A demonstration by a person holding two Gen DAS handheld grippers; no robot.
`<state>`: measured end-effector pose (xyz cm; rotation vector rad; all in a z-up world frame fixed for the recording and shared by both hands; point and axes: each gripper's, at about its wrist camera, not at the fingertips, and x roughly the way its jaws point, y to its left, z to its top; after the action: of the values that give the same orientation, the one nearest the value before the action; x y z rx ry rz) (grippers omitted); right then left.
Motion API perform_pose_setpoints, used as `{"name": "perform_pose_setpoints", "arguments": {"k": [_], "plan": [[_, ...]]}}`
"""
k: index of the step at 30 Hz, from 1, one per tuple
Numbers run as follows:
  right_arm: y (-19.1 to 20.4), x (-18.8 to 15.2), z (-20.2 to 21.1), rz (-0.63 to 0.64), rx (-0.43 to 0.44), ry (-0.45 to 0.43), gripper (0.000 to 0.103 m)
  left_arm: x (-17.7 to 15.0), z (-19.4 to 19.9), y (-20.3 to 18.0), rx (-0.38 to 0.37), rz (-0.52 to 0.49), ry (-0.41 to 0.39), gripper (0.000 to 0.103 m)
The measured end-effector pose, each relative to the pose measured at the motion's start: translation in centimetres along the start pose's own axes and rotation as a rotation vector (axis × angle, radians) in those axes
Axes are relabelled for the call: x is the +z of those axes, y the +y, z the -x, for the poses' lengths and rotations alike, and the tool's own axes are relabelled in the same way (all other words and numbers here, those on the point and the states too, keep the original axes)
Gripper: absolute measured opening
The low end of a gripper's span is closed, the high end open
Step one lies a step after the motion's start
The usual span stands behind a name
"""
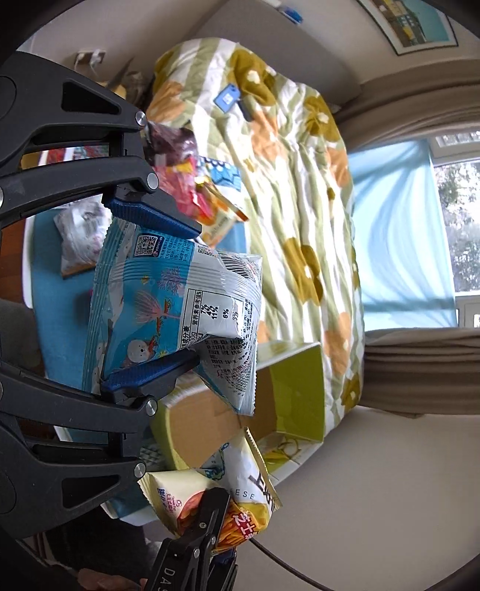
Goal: Organize snacks
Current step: 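Carry the blue-white bag in the left gripper while the right carries the fries bag into the box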
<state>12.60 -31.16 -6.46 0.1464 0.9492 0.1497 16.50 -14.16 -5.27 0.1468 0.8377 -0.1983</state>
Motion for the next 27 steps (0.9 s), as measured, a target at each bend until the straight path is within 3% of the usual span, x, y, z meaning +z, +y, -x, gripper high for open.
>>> {"name": "perform_pose_setpoints", "arguments": {"k": [5, 10, 19, 21, 23, 27], "plan": [[-4.0, 4.2, -0.1, -0.015, -0.042, -0.038, 0.047, 5.5, -4.2, -4.5, -0.065, -0.043, -0.014, 0.059], [-8.0, 7.4, -1.1, -0.058, -0.084, -0.056, 0.047, 10.5, -10.4, -8.8, -0.113, -0.079, 0.023, 0.059], [-14.4, 11.8, -4.1, -0.13, -0.178, -0.027, 0.047, 14.9, -20.9, -14.8, -0.151, -0.174, 0.127, 0.06], [-15.4, 12.2, -4.9, -0.14, -0.192, -0.017, 0.047, 15.2, -21.8, -15.3, -0.13, -0.195, 0.114, 0.065], [-16.3, 12.5, -5.8, -0.16, -0.189, -0.002, 0.047, 15.1, -22.1, -15.4, -0.098, -0.216, 0.095, 0.099], [-17.6, 13.0, -7.3, -0.185, -0.18, 0.038, 0.047, 14.8, -21.8, -14.5, -0.105, -0.229, 0.07, 0.102]]}}
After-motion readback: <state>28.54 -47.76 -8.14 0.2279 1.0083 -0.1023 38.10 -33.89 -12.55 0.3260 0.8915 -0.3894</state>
